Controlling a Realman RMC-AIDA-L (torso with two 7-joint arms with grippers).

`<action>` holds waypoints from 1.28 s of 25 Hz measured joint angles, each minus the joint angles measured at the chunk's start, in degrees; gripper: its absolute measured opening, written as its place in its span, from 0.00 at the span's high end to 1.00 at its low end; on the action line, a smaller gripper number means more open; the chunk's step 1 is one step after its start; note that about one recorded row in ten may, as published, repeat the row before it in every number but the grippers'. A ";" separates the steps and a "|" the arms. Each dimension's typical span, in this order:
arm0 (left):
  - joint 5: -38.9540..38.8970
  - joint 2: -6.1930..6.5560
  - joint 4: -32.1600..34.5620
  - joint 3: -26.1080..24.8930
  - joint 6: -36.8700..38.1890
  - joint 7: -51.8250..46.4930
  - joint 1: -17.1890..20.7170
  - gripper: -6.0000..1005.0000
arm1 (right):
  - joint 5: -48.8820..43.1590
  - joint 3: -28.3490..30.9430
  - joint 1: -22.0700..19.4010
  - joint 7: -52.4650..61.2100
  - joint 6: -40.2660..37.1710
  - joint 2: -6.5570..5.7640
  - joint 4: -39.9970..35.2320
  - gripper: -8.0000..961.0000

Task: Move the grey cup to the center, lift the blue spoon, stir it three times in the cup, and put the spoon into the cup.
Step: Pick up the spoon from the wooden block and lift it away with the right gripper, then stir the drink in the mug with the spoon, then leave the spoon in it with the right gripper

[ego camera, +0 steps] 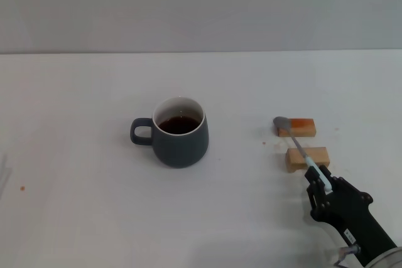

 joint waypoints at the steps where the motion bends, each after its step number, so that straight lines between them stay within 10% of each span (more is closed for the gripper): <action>1: 0.00 0.00 0.01 0.00 0.00 0.00 0.00 0.15 | -0.03 -0.27 -0.04 0.00 -0.55 -0.05 0.32 0.82; 12: 0.21 -0.03 0.01 0.00 -0.04 0.00 0.09 0.15 | -1.21 0.00 3.77 -9.72 1.92 -2.57 12.61 0.83; 19: 0.26 -0.11 -0.04 0.11 0.08 0.00 0.09 0.15 | -1.49 7.72 5.61 -27.05 16.88 -7.12 32.42 0.83; 25: 0.29 -0.18 -0.33 0.19 0.27 0.00 0.16 0.15 | -1.50 16.66 1.25 -41.97 30.69 -6.97 44.58 0.83; 32: 0.28 -0.21 -0.59 0.21 0.33 0.00 0.20 0.15 | -2.07 34.83 -2.13 -48.55 64.88 -3.91 57.52 0.83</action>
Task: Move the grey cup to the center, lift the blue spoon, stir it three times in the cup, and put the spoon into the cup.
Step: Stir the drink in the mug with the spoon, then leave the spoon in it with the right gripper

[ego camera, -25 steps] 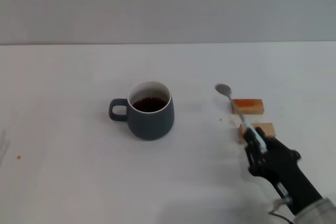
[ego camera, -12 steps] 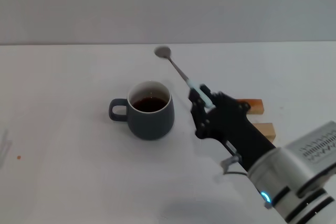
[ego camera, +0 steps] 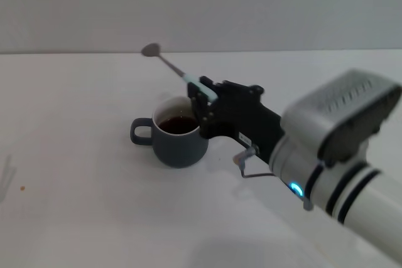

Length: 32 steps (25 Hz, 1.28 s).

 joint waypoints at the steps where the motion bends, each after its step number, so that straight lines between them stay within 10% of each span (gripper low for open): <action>1: 0.00 0.00 -0.01 0.01 0.01 0.00 -0.04 0.15 | 0.00 0.00 0.00 0.00 0.00 0.00 0.00 0.83; 6: 0.07 -0.03 -0.03 0.08 -0.18 0.00 -0.30 0.15 | -5.65 11.27 0.71 1.60 21.42 3.59 5.29 0.83; 17: 0.18 -0.17 -0.28 0.32 -0.36 0.00 -0.44 0.15 | -32.24 22.50 14.75 27.86 56.14 3.41 19.35 0.83; 32: 0.21 -0.12 -0.81 0.34 0.94 0.00 0.10 0.15 | -34.17 28.39 20.58 33.08 75.57 3.57 26.08 0.83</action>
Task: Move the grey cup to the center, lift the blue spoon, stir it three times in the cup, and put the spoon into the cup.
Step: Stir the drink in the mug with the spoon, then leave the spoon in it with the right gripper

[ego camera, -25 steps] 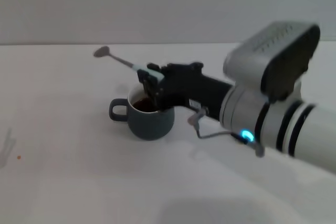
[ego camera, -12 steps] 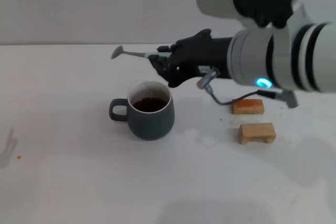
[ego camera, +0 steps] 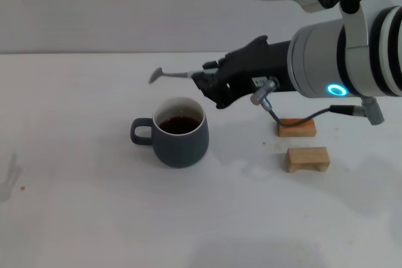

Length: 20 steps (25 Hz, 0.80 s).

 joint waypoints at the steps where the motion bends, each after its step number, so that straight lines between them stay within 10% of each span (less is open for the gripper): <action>1: 0.05 0.02 -0.01 0.08 0.09 0.00 0.07 0.15 | -0.04 0.10 0.13 0.30 0.86 0.00 0.07 0.83; 20: 0.05 0.13 0.18 0.07 0.09 0.00 0.12 0.15 | -1.12 0.90 -0.36 1.19 1.76 0.11 -7.00 0.83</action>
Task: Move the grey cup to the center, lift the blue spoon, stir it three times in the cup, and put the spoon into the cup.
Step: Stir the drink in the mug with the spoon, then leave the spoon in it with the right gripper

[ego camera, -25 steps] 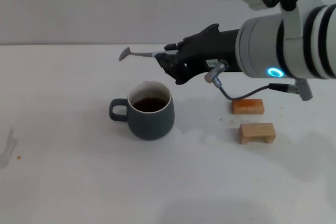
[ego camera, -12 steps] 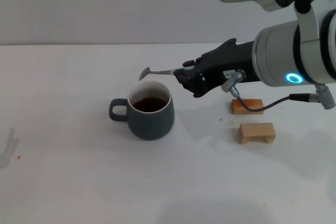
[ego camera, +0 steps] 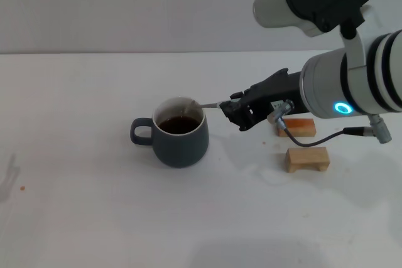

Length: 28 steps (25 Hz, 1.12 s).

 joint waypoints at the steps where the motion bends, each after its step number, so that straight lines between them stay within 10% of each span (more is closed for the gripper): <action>1: 0.00 0.00 0.01 0.00 0.00 0.00 0.02 0.15 | 0.07 -0.01 0.00 -0.11 -0.40 0.00 -0.50 0.83; 28: 0.00 0.09 -0.02 -0.05 0.63 0.00 0.19 0.15 | 1.95 -5.85 4.77 -0.56 -10.48 0.06 -14.66 0.83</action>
